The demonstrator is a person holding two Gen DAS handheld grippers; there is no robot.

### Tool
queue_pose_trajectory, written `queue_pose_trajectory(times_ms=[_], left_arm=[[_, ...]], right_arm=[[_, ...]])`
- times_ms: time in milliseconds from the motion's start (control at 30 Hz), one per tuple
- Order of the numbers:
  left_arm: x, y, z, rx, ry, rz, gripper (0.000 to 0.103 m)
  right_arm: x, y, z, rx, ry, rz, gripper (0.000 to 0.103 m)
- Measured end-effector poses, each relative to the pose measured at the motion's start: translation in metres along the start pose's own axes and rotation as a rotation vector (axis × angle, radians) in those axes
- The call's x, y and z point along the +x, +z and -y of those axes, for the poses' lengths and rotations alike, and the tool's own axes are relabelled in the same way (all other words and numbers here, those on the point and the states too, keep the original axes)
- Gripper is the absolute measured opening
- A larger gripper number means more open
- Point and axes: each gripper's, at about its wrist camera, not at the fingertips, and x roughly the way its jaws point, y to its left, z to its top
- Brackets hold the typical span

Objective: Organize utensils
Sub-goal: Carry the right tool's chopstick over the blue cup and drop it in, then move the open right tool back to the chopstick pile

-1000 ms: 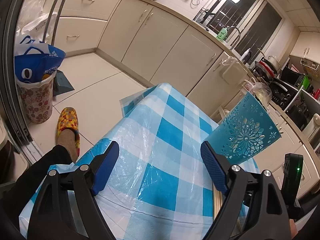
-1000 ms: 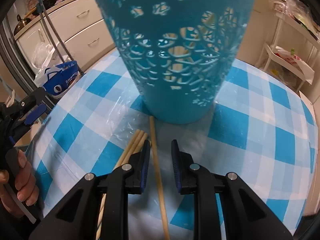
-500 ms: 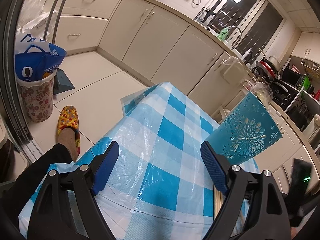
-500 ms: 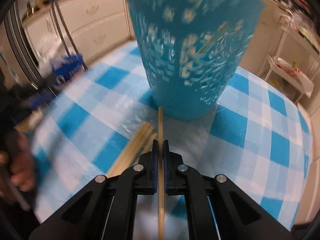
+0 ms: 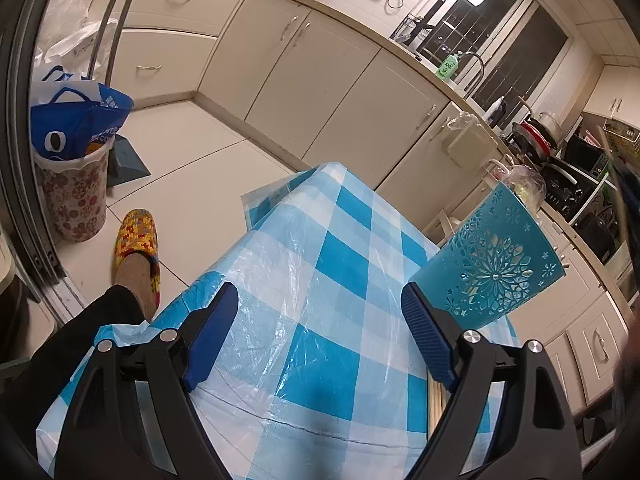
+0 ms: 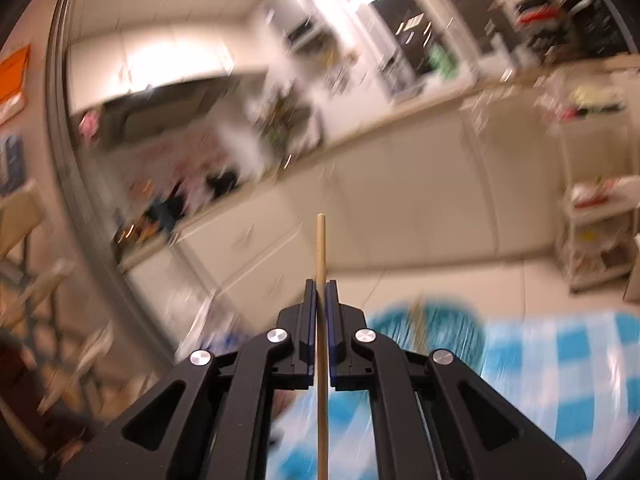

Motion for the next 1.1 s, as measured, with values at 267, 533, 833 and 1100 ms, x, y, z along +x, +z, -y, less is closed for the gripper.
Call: queue_pose_trajectory(times_ms=[267, 533, 833, 1100], left_arm=[[0.001, -0.003, 0.0, -0.008, -0.01, -0.004, 0.08], [0.001, 0.0, -0.001, -0.011, -0.013, -0.007, 0.08], [-0.007, 0.0, 0.014, 0.068, 0.037, 0.016, 0.08], [-0.039, -0.007, 0.055, 0.221, 0.063, 0.025, 0.081]], right_arm=[[0.073, -0.008, 0.026, -0.015, -0.209, 0.032, 0.006], [0.063, -0.026, 0.037, -0.036, -0.22, -0.042, 0.02], [-0.052, -0.071, 0.026, -0.024, -0.252, -0.048, 0.041], [-0.114, -0.141, 0.031, 0.052, -0.338, -0.22, 0.049]])
